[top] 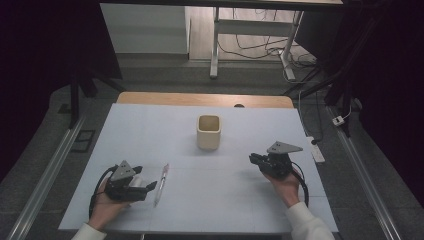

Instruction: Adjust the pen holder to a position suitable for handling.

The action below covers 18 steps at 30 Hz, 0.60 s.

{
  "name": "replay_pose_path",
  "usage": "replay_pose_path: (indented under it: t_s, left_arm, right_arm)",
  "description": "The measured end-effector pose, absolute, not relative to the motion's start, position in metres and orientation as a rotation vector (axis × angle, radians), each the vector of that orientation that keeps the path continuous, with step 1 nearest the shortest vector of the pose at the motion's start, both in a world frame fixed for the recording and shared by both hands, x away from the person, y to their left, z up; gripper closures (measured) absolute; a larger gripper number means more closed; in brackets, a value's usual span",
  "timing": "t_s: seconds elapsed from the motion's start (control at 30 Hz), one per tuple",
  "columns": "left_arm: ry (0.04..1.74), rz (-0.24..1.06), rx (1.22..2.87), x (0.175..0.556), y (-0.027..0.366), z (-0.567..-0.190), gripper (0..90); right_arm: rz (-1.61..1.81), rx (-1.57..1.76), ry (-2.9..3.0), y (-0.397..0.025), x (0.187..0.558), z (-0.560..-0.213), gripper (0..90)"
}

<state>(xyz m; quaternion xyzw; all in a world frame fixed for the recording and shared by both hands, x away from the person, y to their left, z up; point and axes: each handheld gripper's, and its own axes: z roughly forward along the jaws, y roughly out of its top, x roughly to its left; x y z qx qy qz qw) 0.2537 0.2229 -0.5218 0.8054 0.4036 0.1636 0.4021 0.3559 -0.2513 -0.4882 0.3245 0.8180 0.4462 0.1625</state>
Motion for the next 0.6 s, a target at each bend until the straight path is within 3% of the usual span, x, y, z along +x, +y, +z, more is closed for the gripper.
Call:
replay_pose_path:
  t_s: [0.2, 0.6]
  left_arm:
    - [1.045, 0.42, 2.023, 0.252, 0.227, -0.522, 21.1]
    - [1.043, 0.433, 2.019, 0.25, 0.231, -0.52, 21.3]
  right_arm:
    - [1.3, 0.893, 2.337, -0.268, 0.338, -0.492, 61.1]
    - [1.305, 0.84, 2.315, -0.292, 0.313, -0.496, 41.2]
